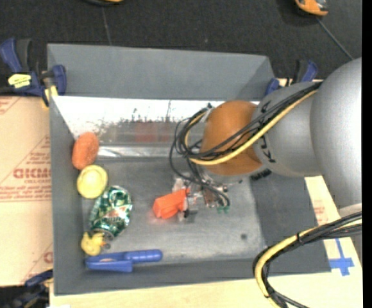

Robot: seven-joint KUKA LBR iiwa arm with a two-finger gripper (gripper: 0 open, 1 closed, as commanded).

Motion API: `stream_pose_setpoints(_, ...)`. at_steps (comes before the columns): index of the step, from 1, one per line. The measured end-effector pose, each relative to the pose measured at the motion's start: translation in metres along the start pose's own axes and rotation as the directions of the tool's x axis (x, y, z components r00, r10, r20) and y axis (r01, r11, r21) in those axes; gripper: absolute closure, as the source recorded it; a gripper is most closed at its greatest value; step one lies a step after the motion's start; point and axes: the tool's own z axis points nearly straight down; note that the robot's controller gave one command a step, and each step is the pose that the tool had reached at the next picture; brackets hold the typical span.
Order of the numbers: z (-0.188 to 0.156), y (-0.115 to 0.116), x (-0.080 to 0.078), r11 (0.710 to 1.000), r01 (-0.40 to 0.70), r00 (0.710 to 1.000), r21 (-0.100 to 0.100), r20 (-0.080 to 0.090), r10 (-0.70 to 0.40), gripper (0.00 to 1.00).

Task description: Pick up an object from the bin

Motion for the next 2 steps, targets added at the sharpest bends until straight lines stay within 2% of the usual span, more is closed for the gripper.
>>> stream_pose_setpoints(1,0.0,0.0,0.0,1.0,0.0,1.0,0.0,0.0,0.0,1.0)
stream_pose_setpoints(2,-0.022,0.0,0.003,1.0,-0.002,1.0,0.0,-0.01,0.002,1.0)
